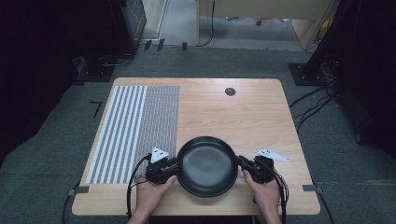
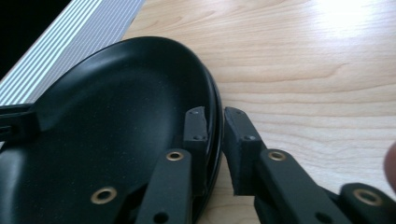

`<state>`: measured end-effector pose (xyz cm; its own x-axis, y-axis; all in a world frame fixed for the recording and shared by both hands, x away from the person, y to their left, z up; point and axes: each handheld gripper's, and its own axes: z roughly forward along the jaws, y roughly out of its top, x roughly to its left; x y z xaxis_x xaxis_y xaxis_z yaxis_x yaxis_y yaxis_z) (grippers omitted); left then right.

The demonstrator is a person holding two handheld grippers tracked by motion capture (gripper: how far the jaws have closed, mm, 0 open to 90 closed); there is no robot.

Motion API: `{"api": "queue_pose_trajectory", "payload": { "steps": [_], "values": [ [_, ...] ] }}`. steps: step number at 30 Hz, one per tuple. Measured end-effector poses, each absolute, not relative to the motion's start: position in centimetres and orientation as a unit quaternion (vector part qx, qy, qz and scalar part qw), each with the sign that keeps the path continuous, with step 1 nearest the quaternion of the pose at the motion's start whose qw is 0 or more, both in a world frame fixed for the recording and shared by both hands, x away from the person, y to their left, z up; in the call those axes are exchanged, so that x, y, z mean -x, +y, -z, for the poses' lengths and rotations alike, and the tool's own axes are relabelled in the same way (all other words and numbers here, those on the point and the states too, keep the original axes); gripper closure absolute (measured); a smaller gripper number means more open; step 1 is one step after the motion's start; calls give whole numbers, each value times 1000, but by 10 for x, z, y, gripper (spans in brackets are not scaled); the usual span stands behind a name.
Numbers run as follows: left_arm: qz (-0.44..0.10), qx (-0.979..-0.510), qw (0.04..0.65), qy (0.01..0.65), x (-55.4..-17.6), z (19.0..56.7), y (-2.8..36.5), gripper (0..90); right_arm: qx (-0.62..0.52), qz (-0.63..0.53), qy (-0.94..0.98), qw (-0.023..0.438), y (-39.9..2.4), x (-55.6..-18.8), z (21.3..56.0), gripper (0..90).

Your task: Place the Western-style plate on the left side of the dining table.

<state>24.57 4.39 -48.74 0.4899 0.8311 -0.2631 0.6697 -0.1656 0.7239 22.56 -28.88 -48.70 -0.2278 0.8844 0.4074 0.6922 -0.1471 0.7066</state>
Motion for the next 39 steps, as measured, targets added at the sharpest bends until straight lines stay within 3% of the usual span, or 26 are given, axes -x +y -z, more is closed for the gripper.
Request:
{"api": "queue_pose_trajectory", "payload": {
  "steps": [24,39],
  "values": [
    [-29,-723,439,533,-248,488,58,713,-629,-490,600,66,-290,-226,498,858],
    [-38,-721,446,530,-247,477,77,740,-623,-500,600,49,-275,-224,504,854]
  ]
}}
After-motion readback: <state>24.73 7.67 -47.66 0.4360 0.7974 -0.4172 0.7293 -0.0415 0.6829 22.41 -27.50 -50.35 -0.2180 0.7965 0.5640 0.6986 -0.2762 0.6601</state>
